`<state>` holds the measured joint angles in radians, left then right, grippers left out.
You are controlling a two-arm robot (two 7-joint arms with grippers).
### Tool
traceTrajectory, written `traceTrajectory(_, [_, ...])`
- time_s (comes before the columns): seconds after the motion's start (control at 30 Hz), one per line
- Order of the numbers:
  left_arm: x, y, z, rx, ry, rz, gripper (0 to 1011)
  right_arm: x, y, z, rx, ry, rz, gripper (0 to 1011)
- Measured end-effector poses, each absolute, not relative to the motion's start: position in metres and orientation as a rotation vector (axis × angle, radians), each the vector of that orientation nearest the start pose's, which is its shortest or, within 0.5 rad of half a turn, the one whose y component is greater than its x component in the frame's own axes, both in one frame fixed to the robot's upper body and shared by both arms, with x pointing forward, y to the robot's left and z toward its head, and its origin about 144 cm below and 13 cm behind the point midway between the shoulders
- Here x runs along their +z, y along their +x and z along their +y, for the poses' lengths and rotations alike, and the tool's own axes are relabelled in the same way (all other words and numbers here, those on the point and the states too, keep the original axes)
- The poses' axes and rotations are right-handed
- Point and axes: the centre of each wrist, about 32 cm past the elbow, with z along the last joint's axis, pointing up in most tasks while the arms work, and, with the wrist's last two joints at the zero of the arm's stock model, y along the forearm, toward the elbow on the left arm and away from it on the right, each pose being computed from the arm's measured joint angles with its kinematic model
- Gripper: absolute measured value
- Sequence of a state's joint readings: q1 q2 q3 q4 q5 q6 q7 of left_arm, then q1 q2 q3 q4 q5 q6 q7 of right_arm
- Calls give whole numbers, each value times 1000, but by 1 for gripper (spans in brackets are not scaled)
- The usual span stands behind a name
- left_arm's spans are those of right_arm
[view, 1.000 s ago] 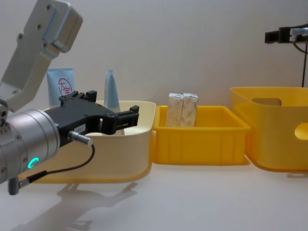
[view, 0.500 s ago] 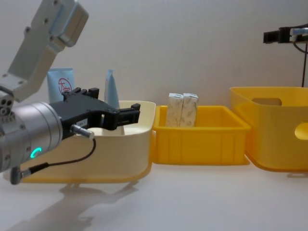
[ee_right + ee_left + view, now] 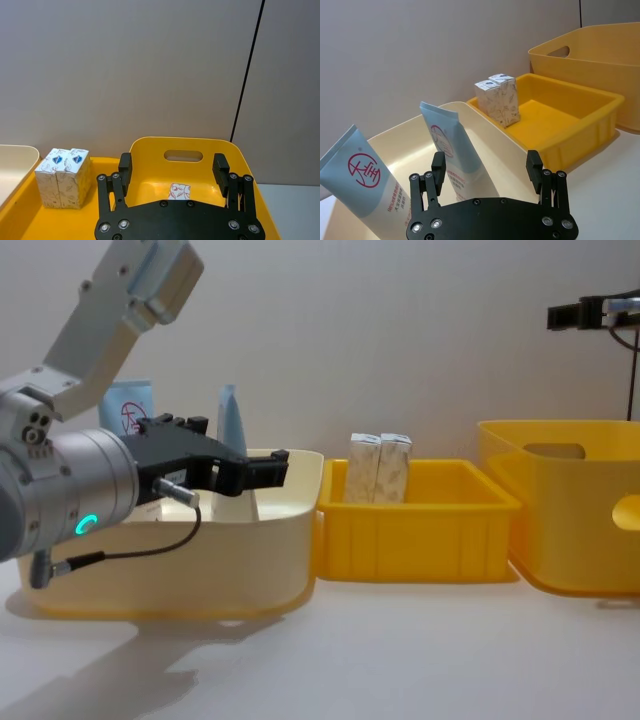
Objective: Bimanual collaborative sorting of washing and personal care products
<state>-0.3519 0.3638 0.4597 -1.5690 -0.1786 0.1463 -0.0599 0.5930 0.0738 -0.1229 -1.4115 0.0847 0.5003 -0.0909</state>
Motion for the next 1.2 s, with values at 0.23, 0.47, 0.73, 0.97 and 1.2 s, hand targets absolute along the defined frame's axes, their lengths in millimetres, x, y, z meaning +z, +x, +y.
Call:
traceTrajectory(0.23, [1232,531,202,1127,158,-244,1003,1324,594,-213,-1566,-104,11,1001])
traceTrajectory(0.47, [1233,542,206,1128,151,-215,1003,1324,594,-213,-1566,-104,11,1001])
traceTrajectory(0.73, [1232,555,209,1122,169,-203,1003,1324,594,-214,-1566,-104,11,1001])
traceTrajectory(0.97, [1229,569,211,1113,202,-188,1003,1324,594,-213,-1566,-104,11,1001])
traceTrajectory(1.2, [1227,580,213,1094,223,-180,1003,1324,594,-213,-1566,-104,11,1001])
